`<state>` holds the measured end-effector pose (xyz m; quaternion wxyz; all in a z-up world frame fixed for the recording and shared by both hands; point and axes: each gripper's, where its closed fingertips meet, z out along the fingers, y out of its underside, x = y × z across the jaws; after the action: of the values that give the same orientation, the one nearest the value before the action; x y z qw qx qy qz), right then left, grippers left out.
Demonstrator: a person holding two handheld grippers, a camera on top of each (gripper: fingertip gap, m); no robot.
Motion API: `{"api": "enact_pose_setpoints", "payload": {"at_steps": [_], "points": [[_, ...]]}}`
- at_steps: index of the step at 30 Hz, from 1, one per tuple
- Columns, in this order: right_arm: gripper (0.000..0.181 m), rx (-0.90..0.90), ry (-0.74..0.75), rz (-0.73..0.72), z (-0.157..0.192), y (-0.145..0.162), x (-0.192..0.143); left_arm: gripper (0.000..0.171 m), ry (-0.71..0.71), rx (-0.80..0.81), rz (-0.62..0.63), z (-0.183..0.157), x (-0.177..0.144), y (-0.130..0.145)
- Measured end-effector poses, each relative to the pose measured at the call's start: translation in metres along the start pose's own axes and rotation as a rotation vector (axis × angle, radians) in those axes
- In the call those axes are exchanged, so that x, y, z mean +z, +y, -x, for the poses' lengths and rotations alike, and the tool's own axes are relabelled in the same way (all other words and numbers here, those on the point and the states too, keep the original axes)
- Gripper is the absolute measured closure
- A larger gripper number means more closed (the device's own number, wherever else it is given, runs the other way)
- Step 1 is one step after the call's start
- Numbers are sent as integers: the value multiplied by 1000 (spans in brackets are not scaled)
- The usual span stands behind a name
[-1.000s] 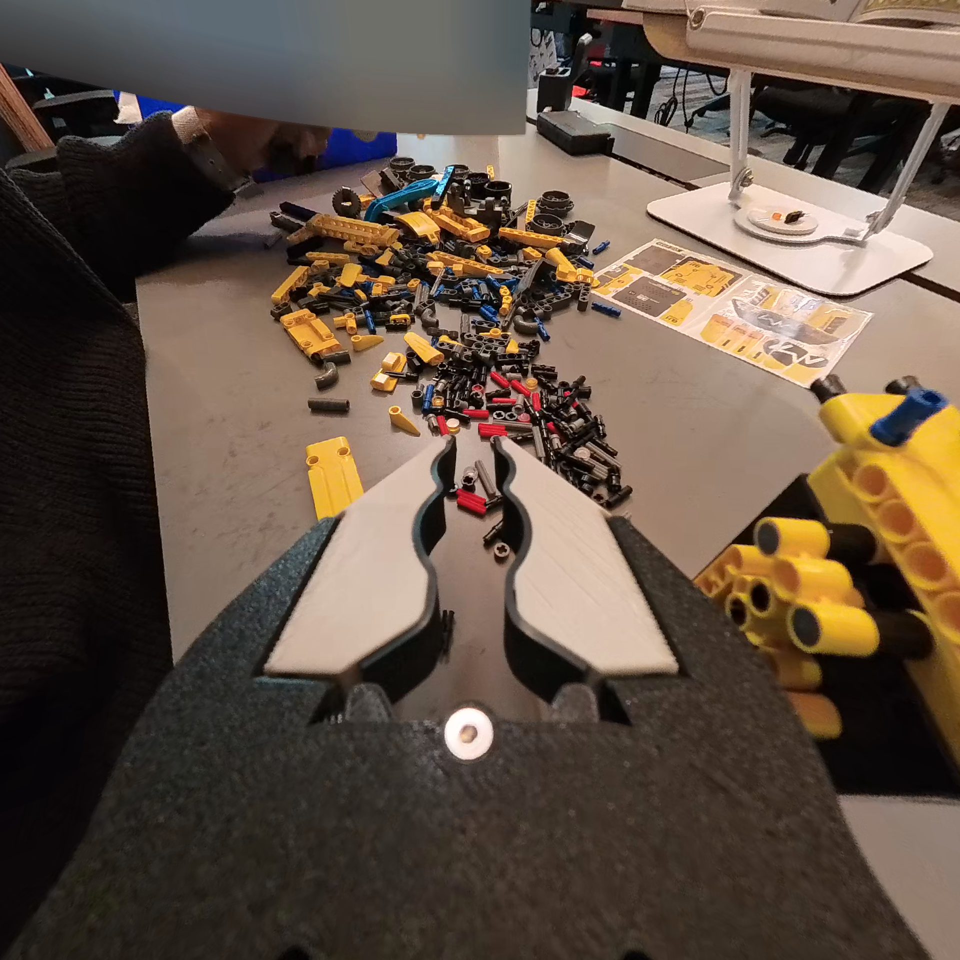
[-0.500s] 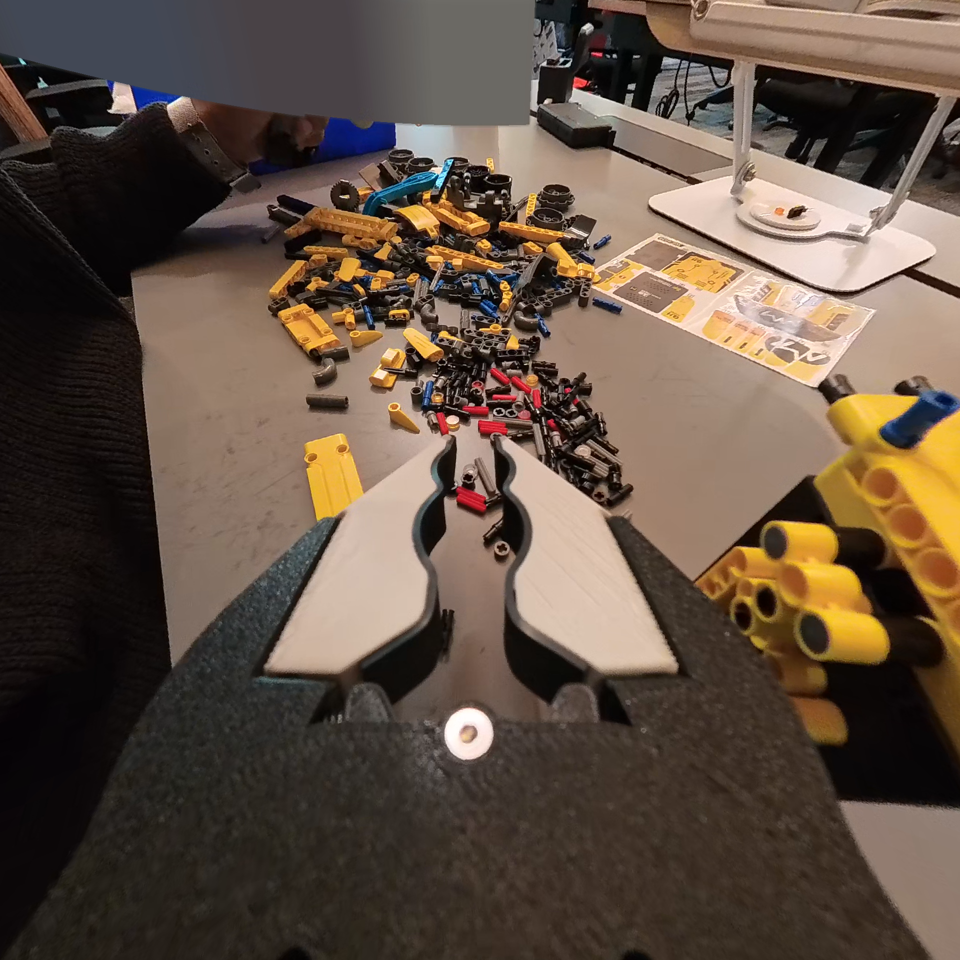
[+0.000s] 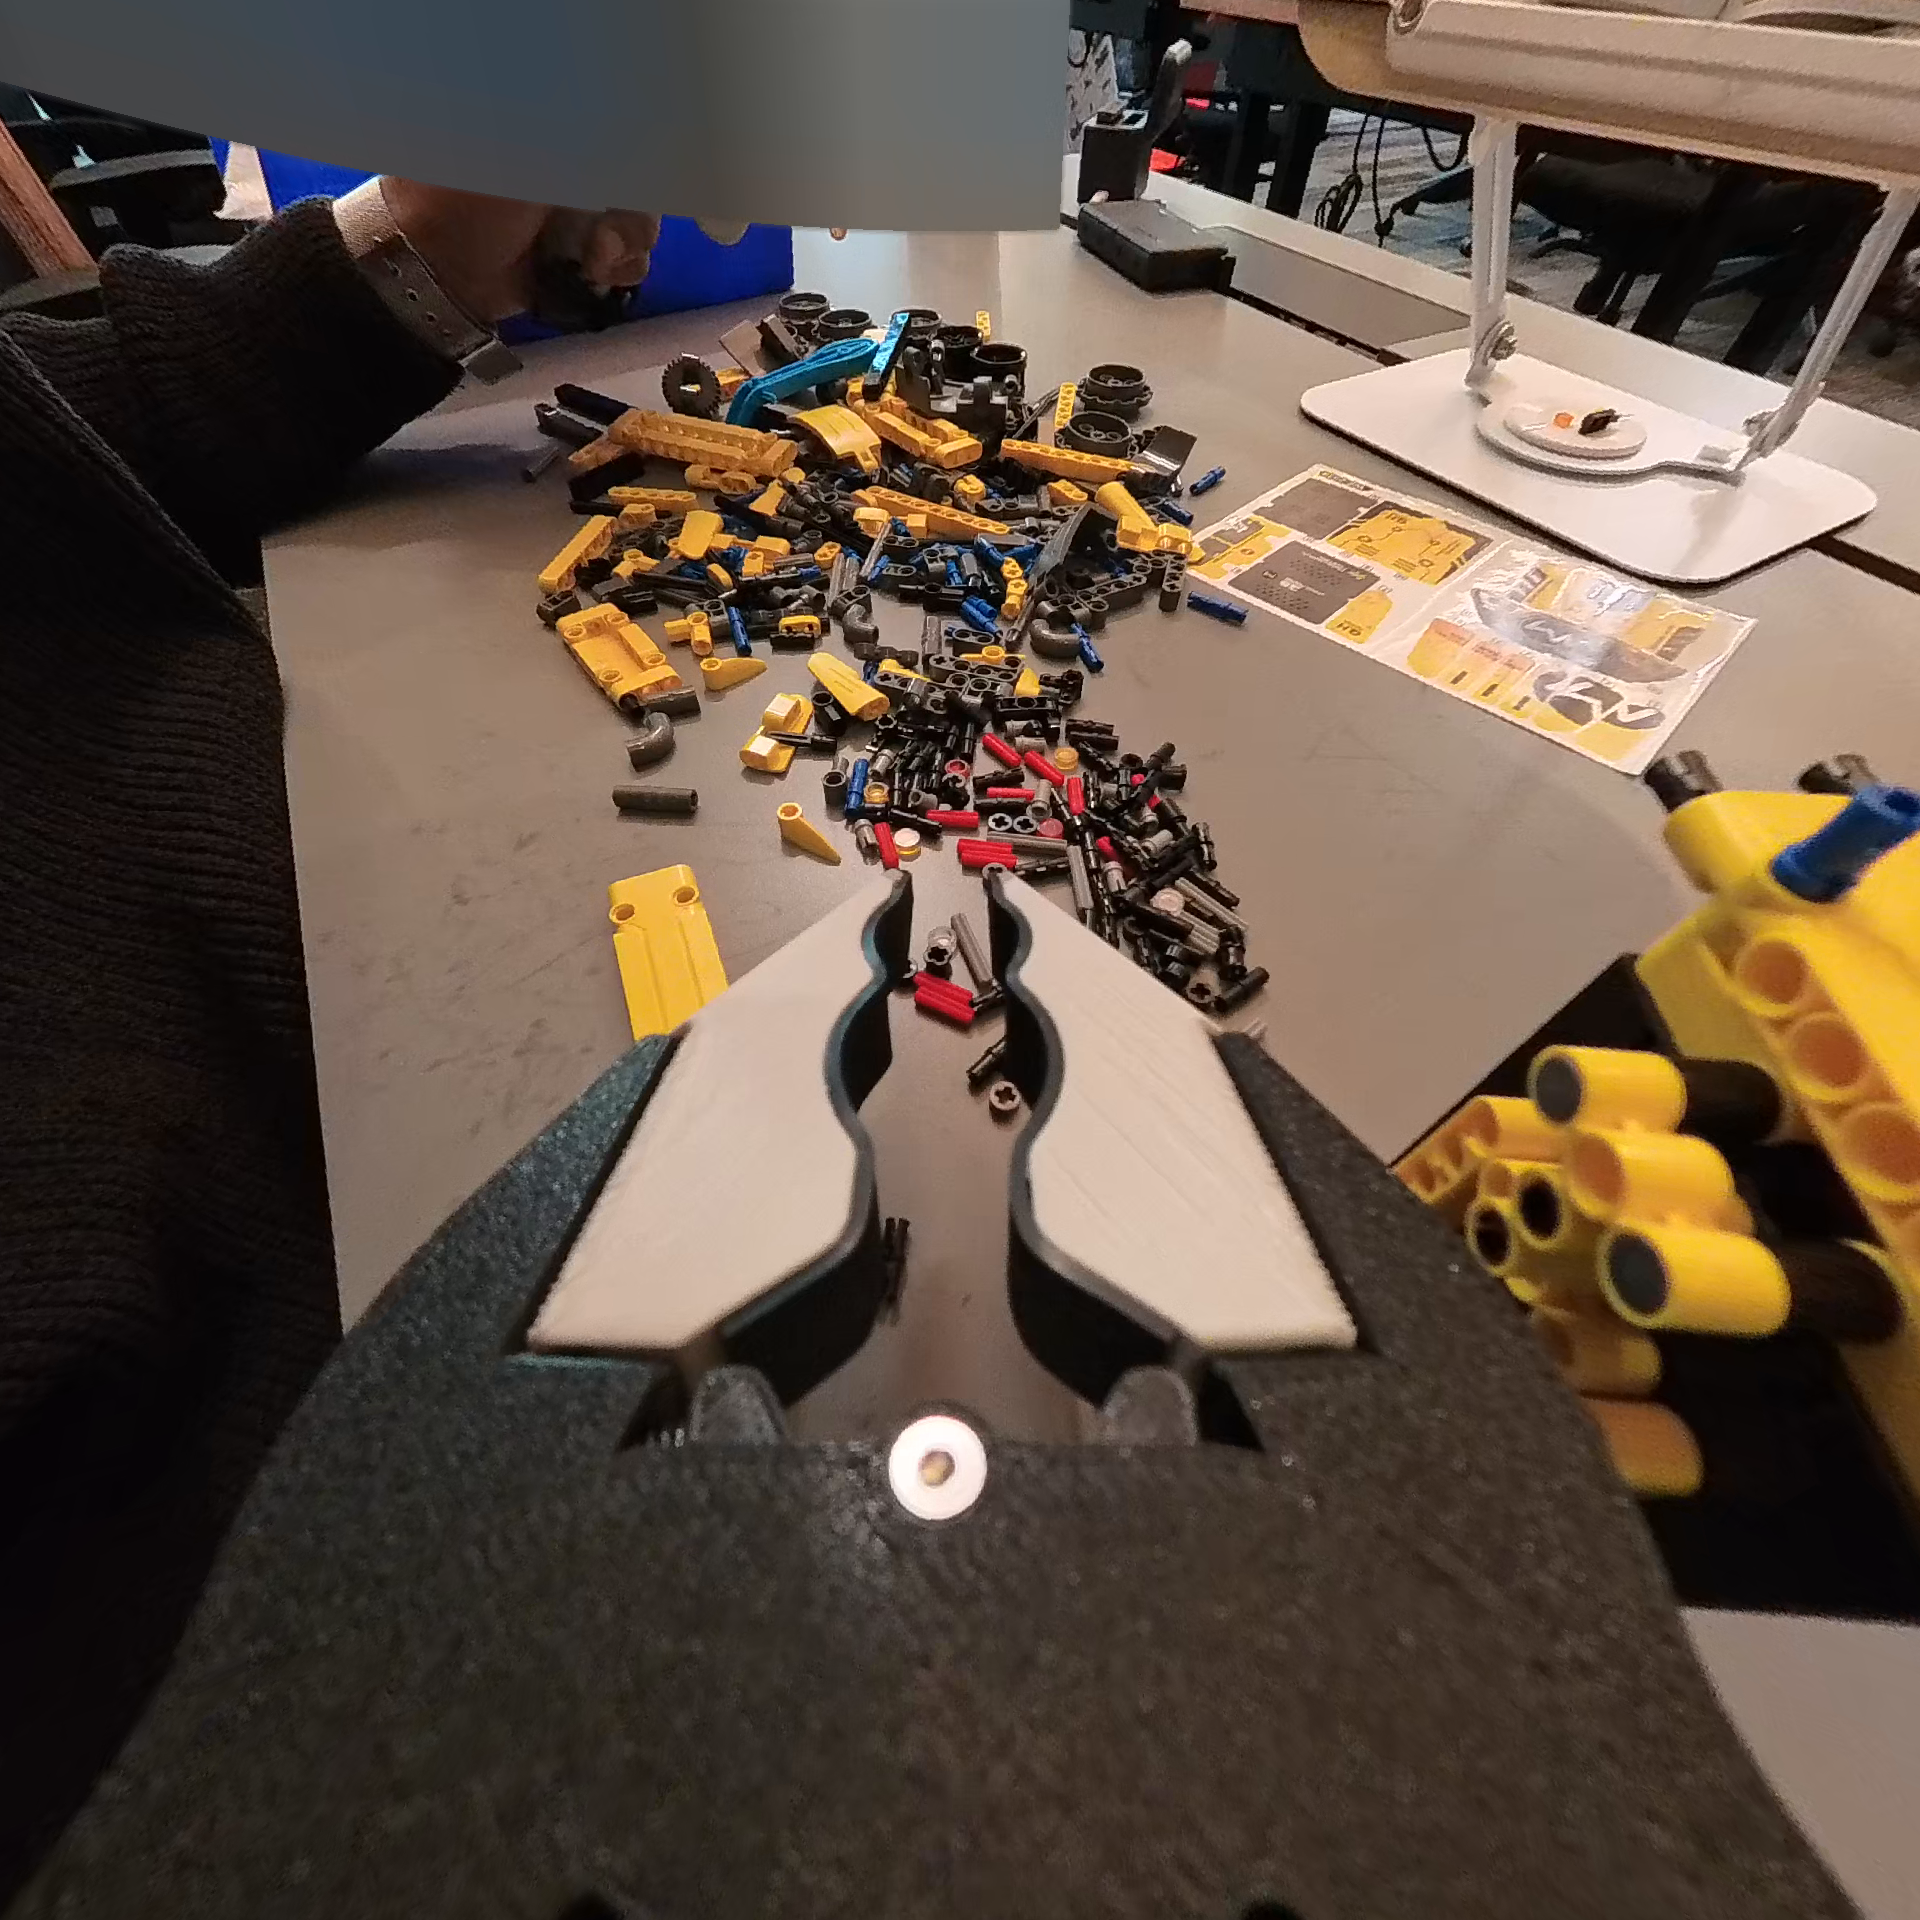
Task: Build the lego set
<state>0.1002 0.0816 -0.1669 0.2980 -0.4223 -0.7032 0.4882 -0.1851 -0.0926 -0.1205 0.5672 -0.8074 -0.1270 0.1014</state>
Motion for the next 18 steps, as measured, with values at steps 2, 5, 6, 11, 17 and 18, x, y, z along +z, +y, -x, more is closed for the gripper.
{"api": "enact_pose_setpoints", "payload": {"at_steps": [2,5,6,11,17,18], "points": [[167,0,0,1,0,0,0,148,13,-20,-11,0,-1,-1],[167,0,0,1,0,0,0,148,15,-37,-23,2,-3,-3],[167,-1,0,2,0,0,0,148,16,-40,-25,2,-3,-3],[167,-1,0,3,0,0,0,148,10,-31,-17,2,-2,-2],[167,0,0,5,0,1,1,148,30,-30,-8,-3,0,-1],[167,1,-1,6,0,1,1,148,35,-28,-5,-4,1,0]]}}
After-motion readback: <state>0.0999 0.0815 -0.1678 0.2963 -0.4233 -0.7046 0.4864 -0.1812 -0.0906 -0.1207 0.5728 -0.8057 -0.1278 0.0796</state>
